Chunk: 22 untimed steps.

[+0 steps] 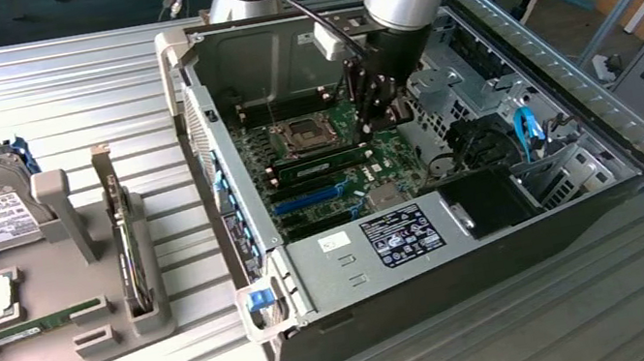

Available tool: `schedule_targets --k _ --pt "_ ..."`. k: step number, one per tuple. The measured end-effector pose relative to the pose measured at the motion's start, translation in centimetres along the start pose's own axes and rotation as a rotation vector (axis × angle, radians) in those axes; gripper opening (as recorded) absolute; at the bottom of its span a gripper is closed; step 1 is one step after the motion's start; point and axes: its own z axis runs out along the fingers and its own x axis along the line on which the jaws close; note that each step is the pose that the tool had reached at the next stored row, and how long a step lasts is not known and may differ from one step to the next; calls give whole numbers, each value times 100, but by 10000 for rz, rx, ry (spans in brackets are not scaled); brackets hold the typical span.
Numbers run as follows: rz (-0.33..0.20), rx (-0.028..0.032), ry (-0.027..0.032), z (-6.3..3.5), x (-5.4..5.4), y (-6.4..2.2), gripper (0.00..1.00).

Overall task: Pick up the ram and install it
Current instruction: 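Press down the ram until it locks into place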

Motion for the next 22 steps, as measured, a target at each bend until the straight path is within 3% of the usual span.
schedule_targets --k 7,11,22 --pt "0 -2 3 -6 -1 -138 11" --pt "0 -2 2 -5 0 -139 11" --pt "0 1 2 150 -5 -139 11"
